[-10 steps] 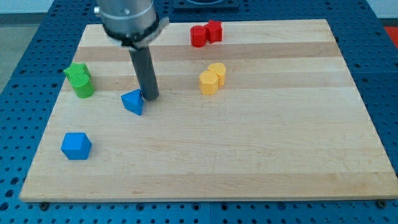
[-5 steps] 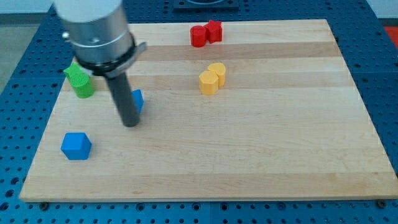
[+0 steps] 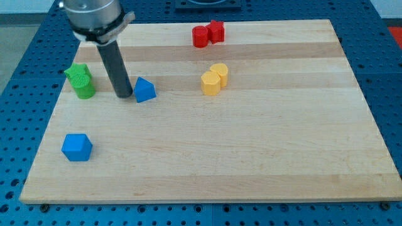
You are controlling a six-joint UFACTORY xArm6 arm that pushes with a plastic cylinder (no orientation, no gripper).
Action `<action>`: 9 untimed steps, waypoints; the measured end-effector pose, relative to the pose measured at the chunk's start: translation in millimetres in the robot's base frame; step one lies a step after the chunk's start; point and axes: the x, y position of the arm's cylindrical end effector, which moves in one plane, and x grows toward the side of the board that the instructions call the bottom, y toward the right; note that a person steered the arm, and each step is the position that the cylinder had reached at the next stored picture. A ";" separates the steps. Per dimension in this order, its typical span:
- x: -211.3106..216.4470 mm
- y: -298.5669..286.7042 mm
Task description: Place the triangle at the top left corner of the board
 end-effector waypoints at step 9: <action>-139.5 -50.7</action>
